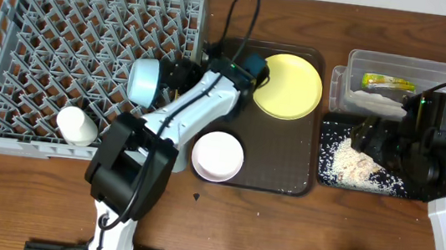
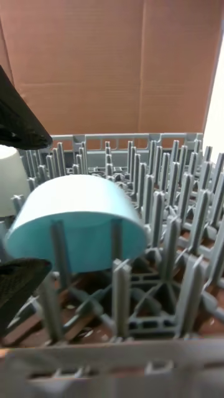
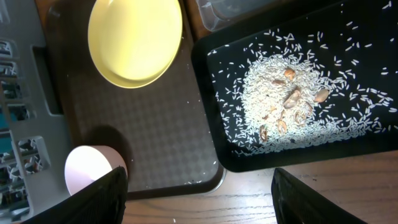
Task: Sort waste into correct bins and load items into the dishwasher
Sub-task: 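Reach the left gripper to the white bowl and grasp its rim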
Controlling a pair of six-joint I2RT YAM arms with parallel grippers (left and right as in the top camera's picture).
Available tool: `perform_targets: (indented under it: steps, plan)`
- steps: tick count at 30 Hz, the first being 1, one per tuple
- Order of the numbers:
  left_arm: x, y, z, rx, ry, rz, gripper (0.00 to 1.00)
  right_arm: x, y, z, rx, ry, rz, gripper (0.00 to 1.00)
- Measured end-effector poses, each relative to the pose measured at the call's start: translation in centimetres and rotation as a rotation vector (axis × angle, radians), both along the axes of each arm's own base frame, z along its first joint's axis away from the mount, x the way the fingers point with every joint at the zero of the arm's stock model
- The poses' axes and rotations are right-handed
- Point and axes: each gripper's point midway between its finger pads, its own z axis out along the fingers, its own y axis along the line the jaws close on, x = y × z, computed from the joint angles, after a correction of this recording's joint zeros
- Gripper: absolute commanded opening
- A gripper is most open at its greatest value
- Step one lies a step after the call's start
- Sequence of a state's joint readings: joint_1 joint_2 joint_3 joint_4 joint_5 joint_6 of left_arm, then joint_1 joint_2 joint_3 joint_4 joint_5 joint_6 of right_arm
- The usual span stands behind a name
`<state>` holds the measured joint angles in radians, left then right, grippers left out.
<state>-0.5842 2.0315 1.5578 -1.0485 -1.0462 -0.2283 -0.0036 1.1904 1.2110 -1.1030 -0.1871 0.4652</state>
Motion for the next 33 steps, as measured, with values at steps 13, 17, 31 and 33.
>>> perform_targets:
  steps: [13, 17, 31, 33]
  plan:
    - [-7.0, -7.2, 7.8, -0.795, 0.05, -0.124, 0.08, -0.2, 0.0, -0.1, -0.001, 0.011, 0.002, 0.72]
    - [-9.1, -9.7, 5.6, -0.942, 0.161, -0.097, 0.08, -0.2, 0.0, -0.1, -0.001, 0.011, 0.002, 0.72]
    - [-12.2, -13.2, -9.4, -1.097, 0.278, 0.026, 0.08, -0.2, 0.0, -0.1, -0.001, 0.011, 0.002, 0.72]
    - [-12.7, -15.3, -9.9, -1.149, 0.32, -0.017, 0.08, -0.2, 0.0, -0.1, -0.001, 0.01, 0.002, 0.72]
